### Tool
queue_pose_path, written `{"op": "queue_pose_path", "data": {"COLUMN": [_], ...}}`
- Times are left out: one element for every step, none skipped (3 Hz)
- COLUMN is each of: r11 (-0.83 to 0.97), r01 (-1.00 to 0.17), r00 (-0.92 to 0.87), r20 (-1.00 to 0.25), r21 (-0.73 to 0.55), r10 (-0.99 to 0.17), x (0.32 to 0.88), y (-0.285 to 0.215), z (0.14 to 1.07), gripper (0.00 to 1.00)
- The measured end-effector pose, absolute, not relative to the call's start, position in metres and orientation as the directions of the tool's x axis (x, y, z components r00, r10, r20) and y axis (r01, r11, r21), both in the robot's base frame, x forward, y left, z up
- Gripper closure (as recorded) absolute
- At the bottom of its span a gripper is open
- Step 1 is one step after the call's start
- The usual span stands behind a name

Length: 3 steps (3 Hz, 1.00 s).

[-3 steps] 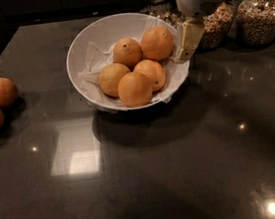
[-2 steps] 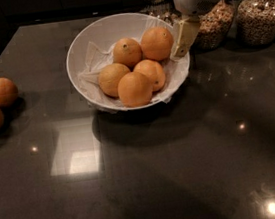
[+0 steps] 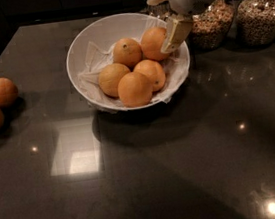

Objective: Pick orange from white bowl

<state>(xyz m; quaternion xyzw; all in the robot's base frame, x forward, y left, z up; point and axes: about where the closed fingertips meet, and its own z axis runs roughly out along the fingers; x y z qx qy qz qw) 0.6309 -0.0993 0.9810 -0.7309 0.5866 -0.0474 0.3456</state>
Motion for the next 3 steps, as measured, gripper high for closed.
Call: {"op": "queue_pose_path", "data": {"r11": [-0.081,-0.087,-0.097], "r01": [-0.828,-0.838,-0.847], "r00": [0.318,0.319,0.320], "r20": [-0.346,-0.355,-0.357], "r21": [-0.555,-0.538,-0.522], "r10": [-0.883,-0.879,-0.877], "x": [0.633,0.636,0.640], "y": [-0.098,-0.098,-0.099], "z": [0.977,0.968,0.960], "gripper": [0.31,0.34,0.34]}}
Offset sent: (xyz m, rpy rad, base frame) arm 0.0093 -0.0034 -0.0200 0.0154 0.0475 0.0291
